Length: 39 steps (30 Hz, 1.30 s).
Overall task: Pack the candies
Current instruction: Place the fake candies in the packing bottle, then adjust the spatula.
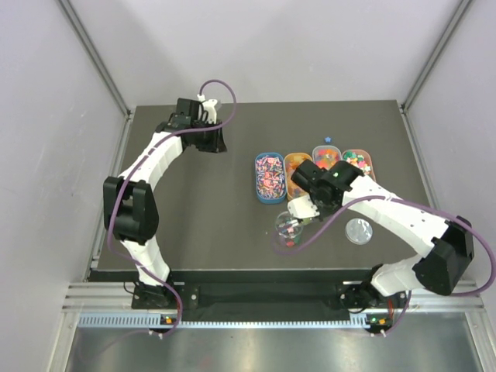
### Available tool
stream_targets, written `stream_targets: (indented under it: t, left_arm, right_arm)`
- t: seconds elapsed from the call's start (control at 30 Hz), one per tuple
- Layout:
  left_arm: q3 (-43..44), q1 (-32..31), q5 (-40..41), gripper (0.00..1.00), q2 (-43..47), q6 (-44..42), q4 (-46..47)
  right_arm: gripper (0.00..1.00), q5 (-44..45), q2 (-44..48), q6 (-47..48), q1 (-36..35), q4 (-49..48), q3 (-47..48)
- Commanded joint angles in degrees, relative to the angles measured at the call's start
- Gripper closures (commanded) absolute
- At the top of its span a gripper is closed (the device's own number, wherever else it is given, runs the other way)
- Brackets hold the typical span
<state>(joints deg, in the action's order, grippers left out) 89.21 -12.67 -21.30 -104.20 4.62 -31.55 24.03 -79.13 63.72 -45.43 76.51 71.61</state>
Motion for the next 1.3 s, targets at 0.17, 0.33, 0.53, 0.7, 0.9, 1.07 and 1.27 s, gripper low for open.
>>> stream_targets:
  t: [0.17, 0.33, 0.53, 0.7, 0.9, 1.07, 1.27]
  left_arm:
    - [-0.6, 0.6, -0.5, 0.65, 3.0, 1.4, 3.7]
    - [-0.5, 0.6, -0.8, 0.65, 2.8, 1.6, 4.0]
    - [1.2, 0.7, -1.4, 0.65, 2.9, 1.2, 3.3]
    - [4.7, 0.6, -5.9, 0.64, 2.2, 0.7, 3.9]
    - [11.5, 0.4, -19.4, 0.65, -1.3, 3.6, 8.1]
    - [19.1, -2.4, -34.3, 0.69, -5.8, 12.1, 14.3]
    - [23.2, -6.6, -33.4, 0.71, -9.3, 18.7, 19.8]
  right_arm:
    - [1.00, 7.1, -0.9, 1.1, -2.8, 8.0, 1.1]
    - [1.00, 8.4, -0.8, 1.3, -3.2, 8.0, 0.9]
    - [1.00, 9.3, 1.8, 1.9, 0.0, 7.8, 2.6]
    - [1.00, 2.5, -3.6, -7.3, 8.0, 7.7, 13.0]
    - [1.00, -7.3, -13.2, -22.1, 15.6, 7.8, 32.4]
    - [1.00, -14.9, -18.3, -26.5, 15.5, 7.8, 37.5]
    - [1.00, -16.3, -19.2, -28.0, 13.8, 7.4, 38.9]
